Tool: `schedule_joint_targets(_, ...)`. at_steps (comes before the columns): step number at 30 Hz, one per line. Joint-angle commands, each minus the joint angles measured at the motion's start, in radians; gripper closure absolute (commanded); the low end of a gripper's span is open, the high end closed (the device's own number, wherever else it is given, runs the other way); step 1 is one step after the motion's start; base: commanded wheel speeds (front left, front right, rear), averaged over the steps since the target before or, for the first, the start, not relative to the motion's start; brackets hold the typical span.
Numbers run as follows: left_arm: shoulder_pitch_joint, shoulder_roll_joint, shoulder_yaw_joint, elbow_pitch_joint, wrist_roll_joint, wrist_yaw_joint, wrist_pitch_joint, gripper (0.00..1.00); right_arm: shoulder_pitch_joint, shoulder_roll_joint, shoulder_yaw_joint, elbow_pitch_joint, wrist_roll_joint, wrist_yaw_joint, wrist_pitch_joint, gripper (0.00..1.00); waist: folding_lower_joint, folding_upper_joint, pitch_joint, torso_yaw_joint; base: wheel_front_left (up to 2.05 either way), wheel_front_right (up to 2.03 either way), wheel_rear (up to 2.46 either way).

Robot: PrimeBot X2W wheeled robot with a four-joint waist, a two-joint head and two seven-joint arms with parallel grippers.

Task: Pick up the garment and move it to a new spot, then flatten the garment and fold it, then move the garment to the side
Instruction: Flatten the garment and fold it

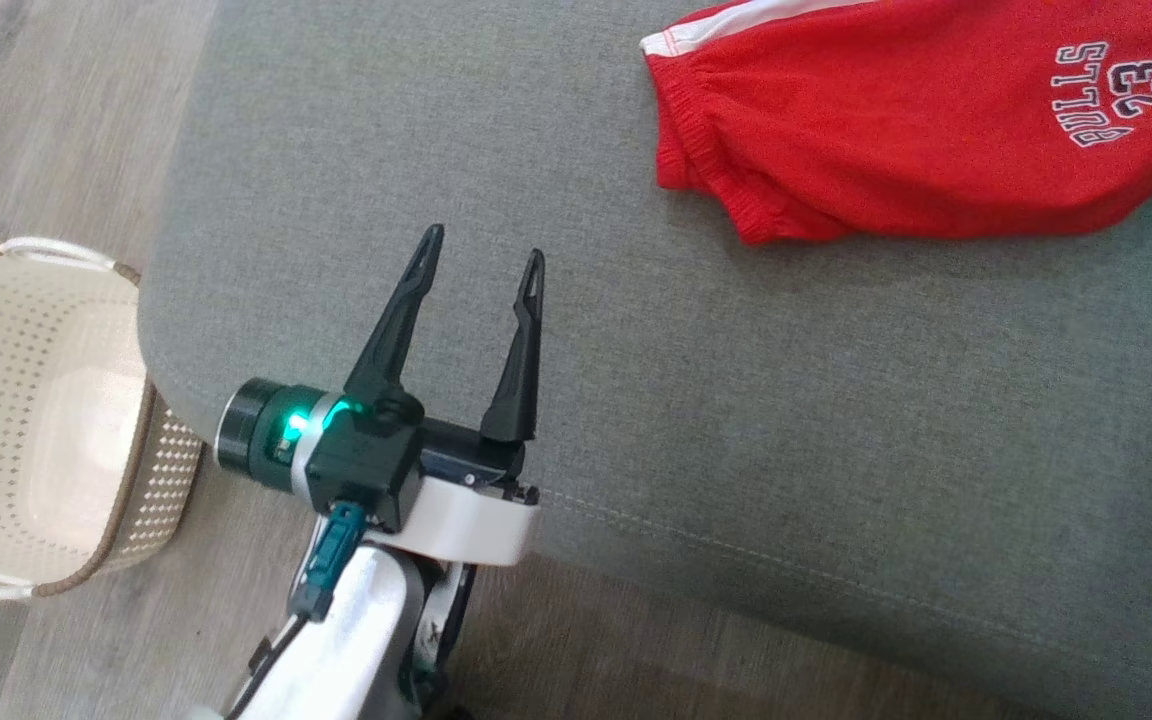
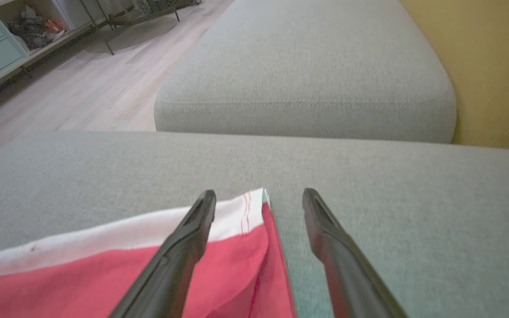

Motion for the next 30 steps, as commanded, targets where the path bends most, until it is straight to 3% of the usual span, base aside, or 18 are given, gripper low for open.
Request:
schedule_joint_targets(1,-0.005,0.003,0.031,-0.036,0.010,-0.005,-0.005,0.00,-0.021,-0.003,0.009,-0.025,-0.010,0.000,-0.010,0.00,0.0000,0.0000,-0.001,0.002,0.00,0.00,0.00)
schedule_joint_targets(9,-0.010,-0.006,0.049,-0.035,0.017,-0.022,-0.005,0.00,-0.033,0.013,0.093,0.080,-0.100,0.000,0.095,0.00,0.0000,0.0000,-0.011,-0.002,0.00,0.00,0.00)
schedule_joint_targets(18,-0.011,-0.012,0.061,-0.053,0.031,-0.033,-0.005,0.00,-0.034,0.023,0.004,0.154,-0.126,0.000,0.185,0.00,0.0000,0.0000,0.005,-0.018,0.00,0.00,0.00)
schedule_joint_targets(19,-0.013,-0.012,0.063,-0.055,0.032,-0.034,-0.005,0.00,-0.035,0.029,-0.005,0.158,-0.117,0.000,0.196,0.05,0.0000,0.0000,0.009,-0.019,0.00,0.00,0.00)
schedule_joint_targets(20,-0.014,-0.013,0.063,-0.056,0.032,-0.036,-0.005,0.00,-0.034,0.036,-0.011,0.162,-0.105,0.000,0.206,0.43,0.0000,0.0000,0.011,-0.020,0.00,0.00,0.00)
schedule_joint_targets(22,-0.017,-0.014,0.065,-0.056,0.033,-0.038,-0.005,0.00,-0.029,0.050,-0.011,0.166,-0.083,0.000,0.228,0.95,0.0000,0.0000,0.015,-0.022,0.00,0.00,0.00)
schedule_joint_targets(23,-0.018,-0.014,0.067,-0.056,0.033,-0.039,-0.005,0.00,-0.026,0.056,-0.012,0.165,-0.071,0.000,0.234,1.00,0.0000,0.0000,0.016,-0.024,0.00,0.00,0.00)
schedule_joint_targets(30,-0.019,-0.016,0.081,-0.054,0.041,-0.041,-0.005,0.00,-0.001,0.059,-0.002,0.113,-0.001,0.000,0.204,1.00,0.0000,0.0000,0.004,-0.062,0.00,0.00,0.00)
